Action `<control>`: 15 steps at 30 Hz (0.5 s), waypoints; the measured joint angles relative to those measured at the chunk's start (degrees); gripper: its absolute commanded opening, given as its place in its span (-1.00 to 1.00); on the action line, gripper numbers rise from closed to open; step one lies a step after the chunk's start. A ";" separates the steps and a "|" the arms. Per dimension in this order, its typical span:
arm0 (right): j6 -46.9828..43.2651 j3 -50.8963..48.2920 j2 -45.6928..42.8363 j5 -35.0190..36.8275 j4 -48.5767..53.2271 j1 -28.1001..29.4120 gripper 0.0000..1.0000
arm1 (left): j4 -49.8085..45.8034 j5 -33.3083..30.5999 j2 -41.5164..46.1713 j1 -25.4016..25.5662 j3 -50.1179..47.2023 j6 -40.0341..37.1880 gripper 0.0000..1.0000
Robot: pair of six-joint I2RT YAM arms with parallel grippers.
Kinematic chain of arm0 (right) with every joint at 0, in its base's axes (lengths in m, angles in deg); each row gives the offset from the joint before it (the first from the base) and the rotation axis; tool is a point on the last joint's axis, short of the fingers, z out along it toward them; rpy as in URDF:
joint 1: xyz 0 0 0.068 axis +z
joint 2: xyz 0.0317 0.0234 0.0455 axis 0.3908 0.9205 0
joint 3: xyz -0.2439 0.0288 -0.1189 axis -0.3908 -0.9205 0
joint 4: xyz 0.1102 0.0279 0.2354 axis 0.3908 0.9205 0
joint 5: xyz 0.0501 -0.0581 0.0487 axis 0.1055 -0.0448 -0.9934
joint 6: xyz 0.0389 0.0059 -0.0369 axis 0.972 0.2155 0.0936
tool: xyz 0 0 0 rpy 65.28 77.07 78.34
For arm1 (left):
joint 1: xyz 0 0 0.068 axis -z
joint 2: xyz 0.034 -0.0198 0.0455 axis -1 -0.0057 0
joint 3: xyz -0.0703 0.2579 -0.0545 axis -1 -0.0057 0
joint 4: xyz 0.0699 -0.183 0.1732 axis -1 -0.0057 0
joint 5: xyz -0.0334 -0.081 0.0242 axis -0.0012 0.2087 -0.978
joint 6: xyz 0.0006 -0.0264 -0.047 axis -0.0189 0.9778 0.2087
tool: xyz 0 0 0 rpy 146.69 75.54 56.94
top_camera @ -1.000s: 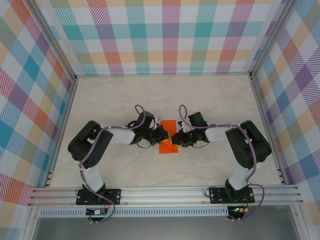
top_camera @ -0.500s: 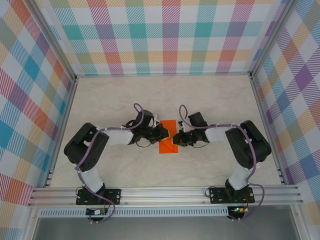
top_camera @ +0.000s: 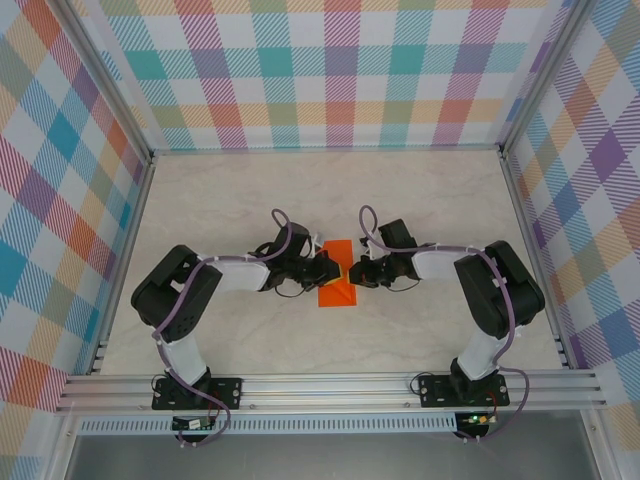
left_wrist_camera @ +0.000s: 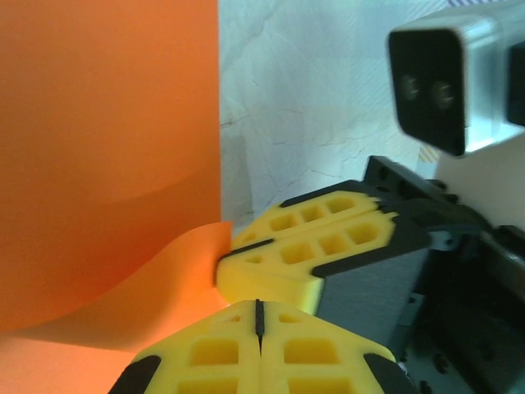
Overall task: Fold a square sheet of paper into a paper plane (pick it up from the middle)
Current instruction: Fold the triangle a second time at the center of the table.
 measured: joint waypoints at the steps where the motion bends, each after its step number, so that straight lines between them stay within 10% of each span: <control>1: -0.20 0.33 0.00 0.02 0.17 -0.09 -0.89 | -0.07 -0.02 -0.31 0.04 0.09 -0.02 -0.97; 15: -2.16 2.05 0.63 0.70 2.99 -0.52 -0.89 | -1.25 -0.04 -2.45 0.11 2.01 -0.63 -0.97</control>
